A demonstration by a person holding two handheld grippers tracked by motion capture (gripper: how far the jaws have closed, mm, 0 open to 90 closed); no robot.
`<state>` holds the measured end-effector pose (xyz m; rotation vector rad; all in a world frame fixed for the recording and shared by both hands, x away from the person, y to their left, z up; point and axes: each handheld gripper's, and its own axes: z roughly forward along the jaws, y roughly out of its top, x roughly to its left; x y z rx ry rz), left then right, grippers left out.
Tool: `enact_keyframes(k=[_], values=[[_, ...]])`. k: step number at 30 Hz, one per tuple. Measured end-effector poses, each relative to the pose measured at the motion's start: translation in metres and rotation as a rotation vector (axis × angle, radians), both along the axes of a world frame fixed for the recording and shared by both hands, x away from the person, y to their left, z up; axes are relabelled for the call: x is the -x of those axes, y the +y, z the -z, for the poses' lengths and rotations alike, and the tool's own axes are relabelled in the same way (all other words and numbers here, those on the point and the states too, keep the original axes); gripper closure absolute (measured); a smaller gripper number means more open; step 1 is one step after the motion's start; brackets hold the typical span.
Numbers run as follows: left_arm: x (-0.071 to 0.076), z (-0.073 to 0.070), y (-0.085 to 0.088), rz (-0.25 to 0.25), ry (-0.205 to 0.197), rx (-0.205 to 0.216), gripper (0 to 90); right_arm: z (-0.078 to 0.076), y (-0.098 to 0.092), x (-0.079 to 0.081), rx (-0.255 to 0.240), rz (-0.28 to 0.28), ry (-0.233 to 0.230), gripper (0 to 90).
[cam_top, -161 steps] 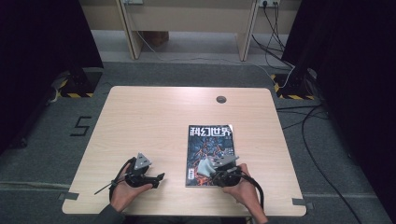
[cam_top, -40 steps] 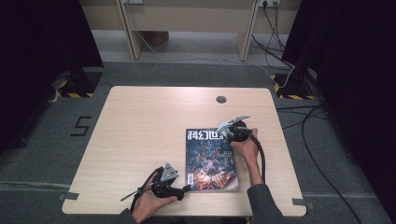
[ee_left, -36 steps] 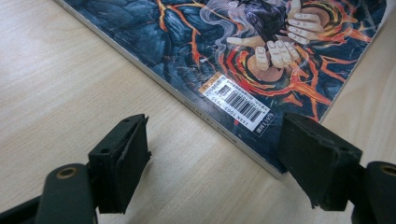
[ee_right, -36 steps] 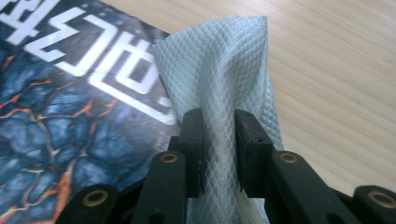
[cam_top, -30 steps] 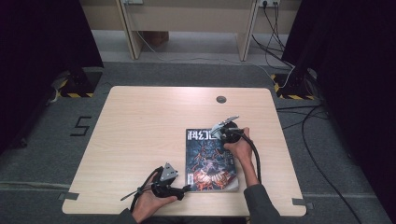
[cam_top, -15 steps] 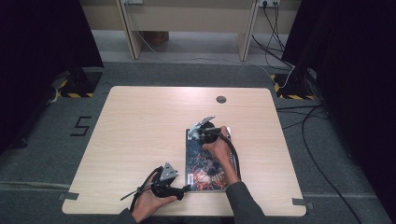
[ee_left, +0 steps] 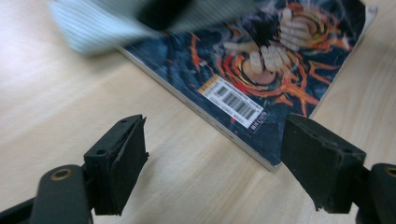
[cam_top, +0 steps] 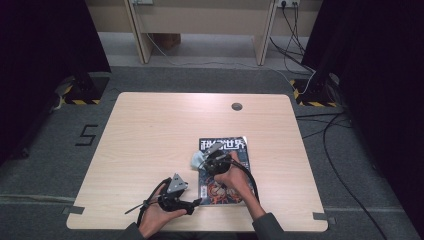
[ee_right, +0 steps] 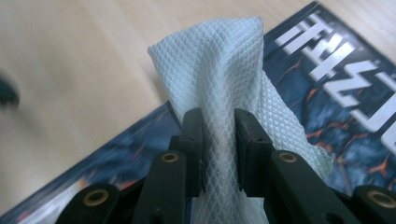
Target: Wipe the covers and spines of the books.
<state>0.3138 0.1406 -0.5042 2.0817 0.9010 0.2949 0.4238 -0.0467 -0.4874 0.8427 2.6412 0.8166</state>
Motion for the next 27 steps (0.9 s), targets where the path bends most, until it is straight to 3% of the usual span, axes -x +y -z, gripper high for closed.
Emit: enact_keyframes(k=[4, 5, 11, 16, 22, 27], values=[[0.002, -0.013, 0.015, -0.033, -0.043, -0.01, 21.9, 0.0, -0.007, 0.023, -0.006, -0.031, 0.017, 75.5], [0.003, -0.014, 0.019, -0.044, -0.043, -0.005, 21.9, 0.0, -0.008, 0.028, -0.002, -0.052, 0.002, 75.5], [-0.002, -0.015, 0.042, -0.105, -0.026, 0.007, 21.9, -0.001, -0.015, 0.063, 0.005, -0.113, 0.023, 75.2], [-0.01, -0.013, 0.05, -0.143, -0.02, 0.002, 22.0, 0.0, -0.013, 0.088, -0.015, -0.17, 0.029, 75.5], [-0.014, -0.01, 0.055, -0.17, -0.014, -0.006, 22.0, 0.0, -0.002, 0.098, -0.02, -0.214, 0.037, 75.2], [-0.016, -0.009, 0.057, -0.177, -0.013, -0.013, 22.1, 0.0, -0.006, 0.096, -0.02, -0.211, 0.043, 75.0]])
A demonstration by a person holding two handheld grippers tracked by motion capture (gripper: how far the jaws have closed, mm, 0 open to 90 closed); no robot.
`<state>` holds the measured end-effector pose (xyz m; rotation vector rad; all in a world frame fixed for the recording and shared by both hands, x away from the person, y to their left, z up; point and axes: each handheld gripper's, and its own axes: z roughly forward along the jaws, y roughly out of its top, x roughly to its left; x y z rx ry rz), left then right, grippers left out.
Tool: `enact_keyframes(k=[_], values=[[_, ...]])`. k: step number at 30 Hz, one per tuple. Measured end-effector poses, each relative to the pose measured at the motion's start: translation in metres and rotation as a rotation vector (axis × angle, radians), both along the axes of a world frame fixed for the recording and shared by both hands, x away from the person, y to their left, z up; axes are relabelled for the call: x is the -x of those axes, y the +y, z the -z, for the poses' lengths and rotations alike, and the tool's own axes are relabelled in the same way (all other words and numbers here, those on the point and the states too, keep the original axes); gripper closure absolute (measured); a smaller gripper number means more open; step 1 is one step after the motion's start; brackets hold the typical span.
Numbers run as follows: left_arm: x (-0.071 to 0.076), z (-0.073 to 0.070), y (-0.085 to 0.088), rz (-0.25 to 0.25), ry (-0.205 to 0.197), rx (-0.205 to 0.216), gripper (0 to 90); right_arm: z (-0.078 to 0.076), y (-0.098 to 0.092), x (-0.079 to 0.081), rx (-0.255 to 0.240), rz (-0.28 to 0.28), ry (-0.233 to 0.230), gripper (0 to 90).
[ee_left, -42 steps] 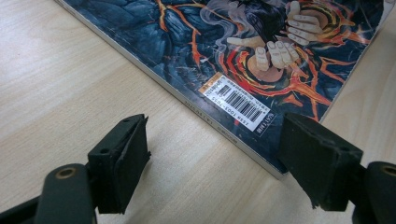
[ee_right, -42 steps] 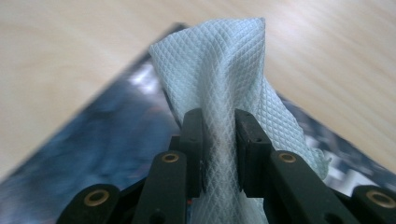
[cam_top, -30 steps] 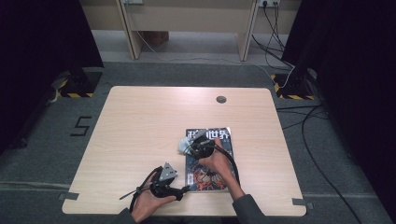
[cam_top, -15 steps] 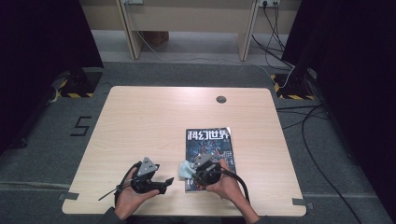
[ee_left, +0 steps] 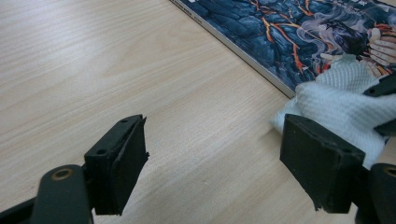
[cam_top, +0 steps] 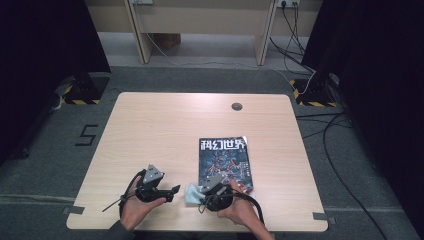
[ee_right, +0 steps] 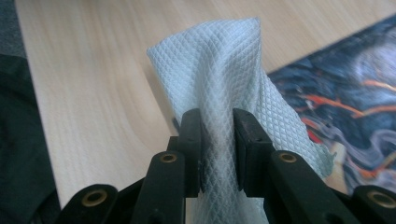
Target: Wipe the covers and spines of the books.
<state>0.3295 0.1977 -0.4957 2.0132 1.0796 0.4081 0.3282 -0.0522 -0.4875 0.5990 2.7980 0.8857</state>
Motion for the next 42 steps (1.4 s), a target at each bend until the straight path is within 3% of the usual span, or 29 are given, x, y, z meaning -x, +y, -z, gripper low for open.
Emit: enact_keyframes(k=[7, 10, 17, 21, 26, 32, 36, 42], values=[[-0.001, 0.002, -0.001, 0.003, 0.008, -0.011, 22.2, 0.0, -0.022, -0.006, -0.01, 0.083, 0.01, 75.0], [-0.001, 0.003, -0.002, 0.006, 0.011, -0.011, 22.2, -0.001, -0.017, -0.003, 0.012, 0.063, -0.005, 74.8], [-0.002, 0.004, -0.002, 0.007, 0.015, -0.011, 22.2, 0.0, -0.008, 0.003, -0.002, 0.03, 0.006, 74.5], [-0.001, 0.004, -0.003, 0.012, 0.016, -0.012, 22.2, -0.001, -0.017, 0.001, -0.006, 0.051, 0.013, 74.5], [-0.001, 0.005, -0.008, 0.033, 0.017, -0.006, 22.2, -0.001, -0.046, -0.001, -0.012, 0.133, 0.017, 74.2], [0.004, 0.005, -0.027, 0.078, 0.031, 0.023, 22.0, -0.001, -0.081, -0.005, -0.021, 0.228, 0.008, 74.4], [0.007, 0.009, -0.047, 0.138, 0.039, 0.016, 21.7, -0.001, -0.093, -0.007, -0.018, 0.266, 0.002, 74.3], [0.008, 0.014, -0.069, 0.171, 0.057, 0.036, 20.9, -0.001, -0.102, -0.01, -0.025, 0.291, 0.007, 74.3]])
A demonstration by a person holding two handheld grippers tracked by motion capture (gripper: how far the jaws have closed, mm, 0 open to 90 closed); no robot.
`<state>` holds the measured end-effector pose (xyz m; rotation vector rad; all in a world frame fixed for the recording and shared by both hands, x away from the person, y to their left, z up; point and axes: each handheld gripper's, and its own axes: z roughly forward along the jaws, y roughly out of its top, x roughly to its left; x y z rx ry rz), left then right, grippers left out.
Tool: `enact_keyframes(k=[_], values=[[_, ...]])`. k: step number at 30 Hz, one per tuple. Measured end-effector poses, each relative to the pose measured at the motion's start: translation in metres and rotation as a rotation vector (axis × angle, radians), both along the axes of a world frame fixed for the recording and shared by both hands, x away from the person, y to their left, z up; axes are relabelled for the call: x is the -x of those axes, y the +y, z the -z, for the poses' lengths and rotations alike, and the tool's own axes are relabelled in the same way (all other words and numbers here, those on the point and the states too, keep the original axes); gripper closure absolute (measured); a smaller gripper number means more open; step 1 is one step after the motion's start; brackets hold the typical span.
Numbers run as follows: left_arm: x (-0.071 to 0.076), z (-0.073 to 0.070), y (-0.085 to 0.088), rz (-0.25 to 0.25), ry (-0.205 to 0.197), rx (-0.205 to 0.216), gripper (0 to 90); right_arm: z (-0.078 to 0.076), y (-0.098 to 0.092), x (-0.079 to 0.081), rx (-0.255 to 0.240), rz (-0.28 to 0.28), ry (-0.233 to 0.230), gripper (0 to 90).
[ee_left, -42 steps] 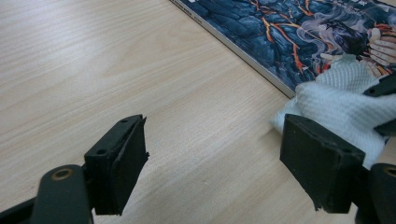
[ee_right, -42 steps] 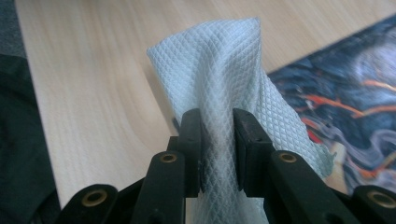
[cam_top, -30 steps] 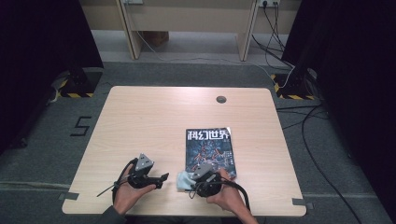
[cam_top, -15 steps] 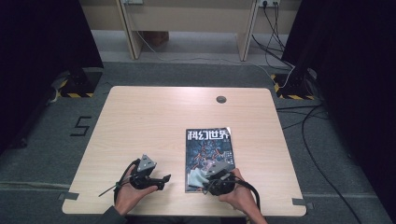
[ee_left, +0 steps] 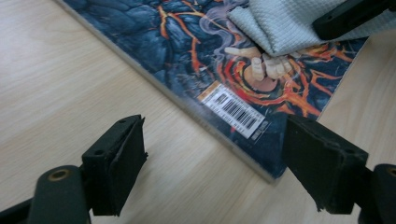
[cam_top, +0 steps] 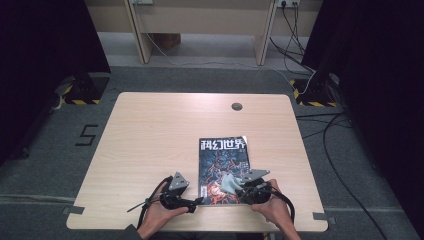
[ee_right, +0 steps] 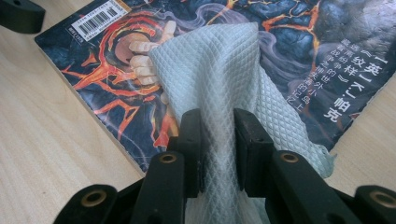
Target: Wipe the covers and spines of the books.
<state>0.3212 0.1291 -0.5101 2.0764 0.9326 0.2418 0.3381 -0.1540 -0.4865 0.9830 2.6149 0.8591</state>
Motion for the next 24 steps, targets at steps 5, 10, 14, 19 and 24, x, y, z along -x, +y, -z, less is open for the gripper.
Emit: enact_keyframes(k=[5, 10, 14, 19, 24], values=[[-0.001, 0.005, -0.011, 0.012, 0.001, -0.032, 20.6, -0.001, 0.002, -0.002, 0.013, -0.006, -0.003, 74.3], [-0.002, 0.005, -0.011, 0.004, 0.007, -0.042, 17.6, -0.001, 0.0, -0.012, 0.023, 0.009, -0.002, 74.4], [-0.002, 0.005, -0.011, 0.012, 0.004, -0.044, 18.9, -0.002, -0.003, -0.03, 0.03, 0.032, 0.001, 74.6], [-0.002, 0.005, -0.01, 0.018, 0.008, -0.045, 18.9, -0.003, -0.005, -0.056, 0.052, 0.083, -0.003, 74.8], [-0.003, 0.006, -0.01, 0.018, 0.006, -0.04, 18.9, -0.004, -0.007, -0.084, 0.064, 0.136, 0.005, 74.9]])
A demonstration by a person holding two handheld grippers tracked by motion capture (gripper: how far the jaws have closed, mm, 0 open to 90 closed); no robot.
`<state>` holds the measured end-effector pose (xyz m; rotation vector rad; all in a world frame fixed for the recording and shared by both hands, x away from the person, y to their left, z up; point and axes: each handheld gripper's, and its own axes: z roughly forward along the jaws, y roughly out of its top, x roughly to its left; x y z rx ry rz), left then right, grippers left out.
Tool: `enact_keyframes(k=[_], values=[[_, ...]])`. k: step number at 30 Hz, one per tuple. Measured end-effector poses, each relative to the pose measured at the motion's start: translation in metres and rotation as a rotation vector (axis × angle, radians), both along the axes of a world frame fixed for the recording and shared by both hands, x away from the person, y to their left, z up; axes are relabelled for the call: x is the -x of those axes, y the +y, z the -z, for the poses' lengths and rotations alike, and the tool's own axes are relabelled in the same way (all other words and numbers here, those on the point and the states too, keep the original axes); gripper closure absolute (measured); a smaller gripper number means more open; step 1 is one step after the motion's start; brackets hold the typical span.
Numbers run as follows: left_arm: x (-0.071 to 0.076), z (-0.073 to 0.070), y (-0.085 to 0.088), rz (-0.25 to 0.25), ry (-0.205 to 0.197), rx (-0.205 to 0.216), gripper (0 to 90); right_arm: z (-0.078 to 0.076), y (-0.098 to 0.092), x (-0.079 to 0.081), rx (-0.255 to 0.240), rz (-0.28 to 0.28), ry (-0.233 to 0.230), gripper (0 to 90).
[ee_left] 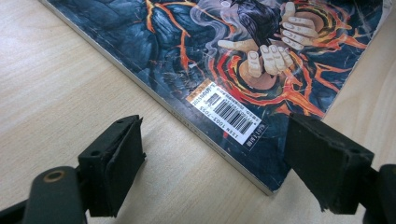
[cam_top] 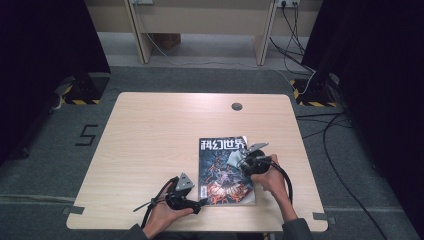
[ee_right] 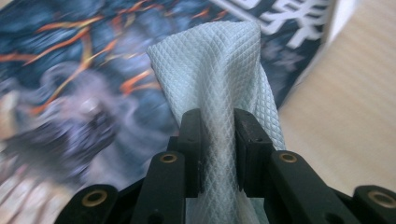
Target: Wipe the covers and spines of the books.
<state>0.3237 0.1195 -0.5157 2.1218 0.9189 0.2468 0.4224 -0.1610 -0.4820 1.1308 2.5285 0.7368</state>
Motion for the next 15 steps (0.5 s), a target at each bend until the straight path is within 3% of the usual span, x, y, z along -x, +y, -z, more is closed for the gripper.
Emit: enact_keyframes(k=[1, 5, 10, 11, 15], values=[[0.0, 0.0, 0.0, 0.0, -0.001, 0.0, 18.8, 0.0, -0.001, -0.011, -0.001, 0.018, 0.0, 75.0], [0.0, 0.001, 0.0, -0.001, -0.004, 0.003, 18.8, -0.001, -0.001, -0.03, 0.007, 0.058, 0.008, 75.1], [0.001, 0.001, 0.001, 0.0, -0.007, 0.004, 18.8, -0.002, 0.002, -0.046, 0.027, 0.092, 0.004, 75.2], [0.001, 0.001, 0.001, -0.002, -0.008, 0.006, 18.8, -0.002, 0.003, -0.056, 0.035, 0.124, 0.005, 74.7], [0.0, 0.001, 0.001, 0.002, -0.009, 0.009, 18.8, -0.002, 0.001, -0.067, 0.036, 0.162, 0.008, 74.6]])
